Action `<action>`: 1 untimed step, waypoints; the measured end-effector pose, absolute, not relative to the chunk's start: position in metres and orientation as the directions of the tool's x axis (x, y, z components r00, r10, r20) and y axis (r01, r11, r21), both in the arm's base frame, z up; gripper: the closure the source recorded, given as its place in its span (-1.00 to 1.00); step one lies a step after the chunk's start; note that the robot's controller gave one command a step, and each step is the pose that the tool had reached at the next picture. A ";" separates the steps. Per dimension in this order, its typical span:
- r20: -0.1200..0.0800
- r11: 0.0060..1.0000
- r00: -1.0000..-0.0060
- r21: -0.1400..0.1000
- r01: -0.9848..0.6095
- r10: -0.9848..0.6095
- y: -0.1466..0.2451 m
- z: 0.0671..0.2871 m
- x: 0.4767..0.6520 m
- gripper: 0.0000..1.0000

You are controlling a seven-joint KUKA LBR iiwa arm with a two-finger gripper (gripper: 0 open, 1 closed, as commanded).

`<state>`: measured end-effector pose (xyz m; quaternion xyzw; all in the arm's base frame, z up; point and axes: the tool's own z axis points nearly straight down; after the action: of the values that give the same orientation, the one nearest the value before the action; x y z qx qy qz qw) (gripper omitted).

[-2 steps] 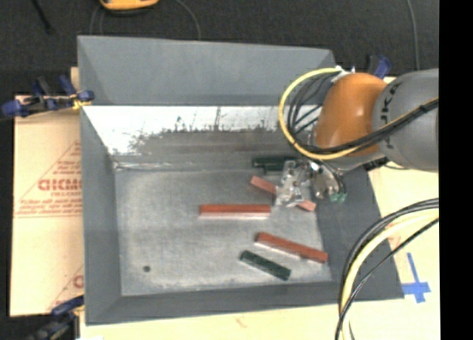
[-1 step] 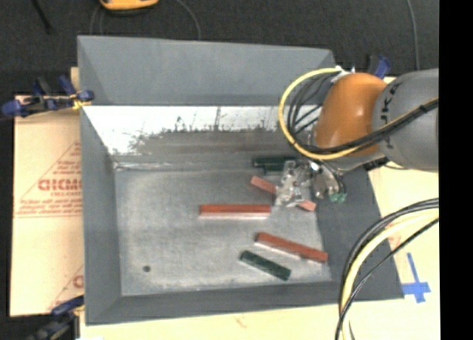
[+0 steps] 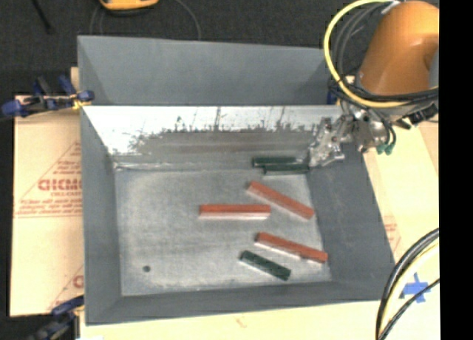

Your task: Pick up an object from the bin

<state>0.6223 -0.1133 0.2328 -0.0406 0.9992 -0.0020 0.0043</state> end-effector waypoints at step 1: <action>-0.005 0.997 -0.997 -0.003 -0.081 -0.081 -0.113 0.231 0.622 1.00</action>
Offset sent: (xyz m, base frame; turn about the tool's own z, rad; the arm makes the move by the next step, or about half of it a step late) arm -0.0031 -0.0097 -0.0809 0.1193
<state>0.6215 -0.1131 0.2312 -0.0406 0.9992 -0.0016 0.0026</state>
